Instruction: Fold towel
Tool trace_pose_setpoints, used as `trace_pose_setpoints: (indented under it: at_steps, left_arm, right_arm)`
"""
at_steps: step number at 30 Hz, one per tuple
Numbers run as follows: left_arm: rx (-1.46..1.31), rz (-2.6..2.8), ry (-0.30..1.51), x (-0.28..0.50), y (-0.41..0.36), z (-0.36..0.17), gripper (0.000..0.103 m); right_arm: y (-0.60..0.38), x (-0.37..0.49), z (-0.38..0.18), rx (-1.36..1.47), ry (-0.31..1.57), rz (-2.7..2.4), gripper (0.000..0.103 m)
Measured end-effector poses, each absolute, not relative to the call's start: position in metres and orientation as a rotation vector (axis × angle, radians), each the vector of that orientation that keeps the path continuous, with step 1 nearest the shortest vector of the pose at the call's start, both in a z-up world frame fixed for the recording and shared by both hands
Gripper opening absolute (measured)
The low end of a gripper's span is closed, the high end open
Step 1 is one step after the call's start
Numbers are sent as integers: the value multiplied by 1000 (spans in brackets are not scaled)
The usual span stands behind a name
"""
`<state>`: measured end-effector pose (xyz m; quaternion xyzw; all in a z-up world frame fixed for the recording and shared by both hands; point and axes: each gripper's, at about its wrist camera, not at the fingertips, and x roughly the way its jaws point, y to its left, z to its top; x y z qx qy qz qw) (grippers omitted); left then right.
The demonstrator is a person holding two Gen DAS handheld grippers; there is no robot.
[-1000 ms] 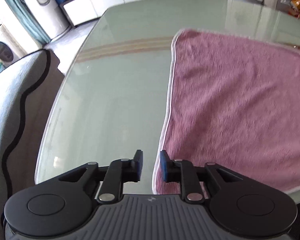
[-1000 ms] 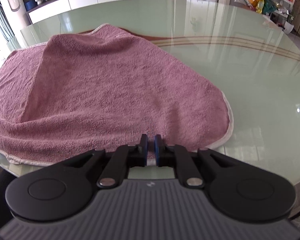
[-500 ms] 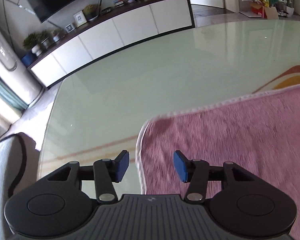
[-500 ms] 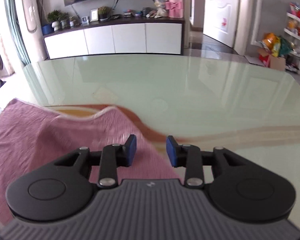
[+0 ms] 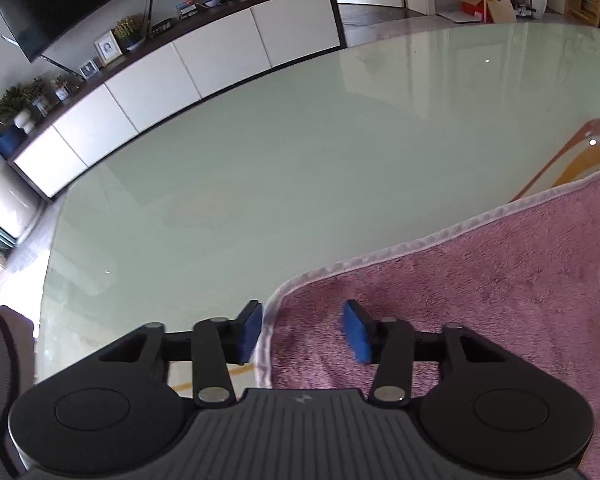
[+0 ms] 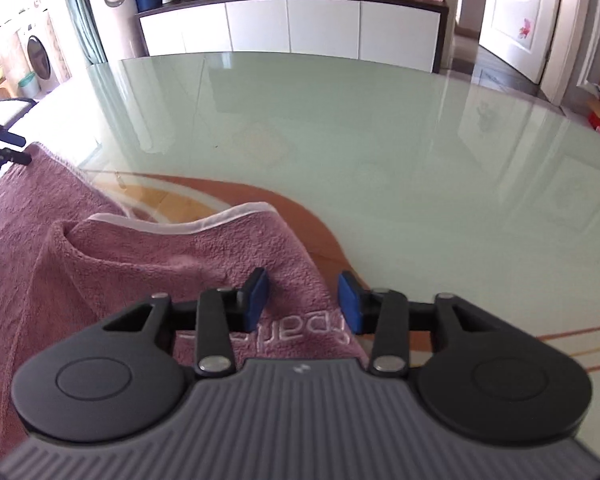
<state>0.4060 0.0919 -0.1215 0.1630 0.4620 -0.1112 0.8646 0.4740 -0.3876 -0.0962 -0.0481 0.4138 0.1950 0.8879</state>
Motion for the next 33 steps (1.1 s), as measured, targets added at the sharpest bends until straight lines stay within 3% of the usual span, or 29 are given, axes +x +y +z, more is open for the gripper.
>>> trace_pose_setpoints:
  at_steps: [4,15,22,23,25,26,33]
  left_arm:
    - [361,-250,979,406,84,-125,0]
    - [302,56,922,423,120,-110,0]
    - [371,-91,963,412,96,-127,8]
    - [383,-94,960,410,94,-129,9]
    - [371,-105,961,407,95,-128,9]
    - [363,-111,961,405,95,-127,9]
    - [359,-125,936,395,96,-130,17]
  right_arm:
    - [-379,464,-90,-177,818,355,9]
    - [-368,432,-37,-402,472,24,9]
    - [-332,401,-90,-534,647,315,17]
    - [-330,396,-93,-529,651,343,19]
    - [-341,397,-81,-435,630,366,37]
    - [-347,398,-75,-389,620,377,40]
    - [-411,434,-55,-79,583,229,36]
